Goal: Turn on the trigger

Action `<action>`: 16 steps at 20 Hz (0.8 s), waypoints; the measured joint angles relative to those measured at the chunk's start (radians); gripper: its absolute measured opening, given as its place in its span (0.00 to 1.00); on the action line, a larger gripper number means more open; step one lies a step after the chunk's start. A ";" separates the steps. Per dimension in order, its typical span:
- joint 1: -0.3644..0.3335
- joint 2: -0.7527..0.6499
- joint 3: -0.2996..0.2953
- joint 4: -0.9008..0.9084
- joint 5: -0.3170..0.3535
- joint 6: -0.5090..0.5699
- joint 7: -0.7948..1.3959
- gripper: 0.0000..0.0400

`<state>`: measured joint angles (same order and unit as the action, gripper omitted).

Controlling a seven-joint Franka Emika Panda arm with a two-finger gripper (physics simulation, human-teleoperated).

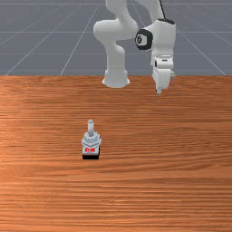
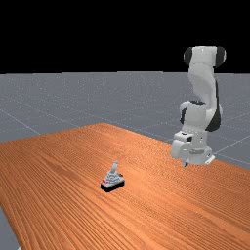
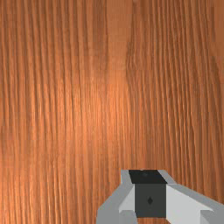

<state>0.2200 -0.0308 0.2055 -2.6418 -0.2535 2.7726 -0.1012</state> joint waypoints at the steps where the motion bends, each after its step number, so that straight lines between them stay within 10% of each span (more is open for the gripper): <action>1: 0.068 -0.043 -0.022 -0.045 0.195 -0.033 -0.142 0.00; 3: 0.083 -0.134 0.022 -0.148 0.235 -0.009 -0.121 0.00; 4: 0.098 -0.098 0.045 -0.061 0.132 -0.238 -0.016 0.00; 6: 0.201 -0.155 -0.091 -0.157 0.494 -0.071 -0.389 0.00; 7: 0.133 -0.136 -0.059 -0.105 0.358 -0.207 -0.295 0.00; 8: 0.206 -0.185 -0.158 -0.185 0.540 -0.081 -0.494 0.00; 9: 0.069 -0.213 -0.082 -0.208 0.327 -0.101 -0.215 0.00; 15: -0.149 -0.279 -0.312 -0.265 0.232 -0.111 -0.492 0.00; 16: -0.079 -0.272 -0.457 -0.243 0.351 -0.150 -0.777 0.00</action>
<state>0.1408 -0.3032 -0.2516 -2.8852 0.0974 2.6227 -0.8786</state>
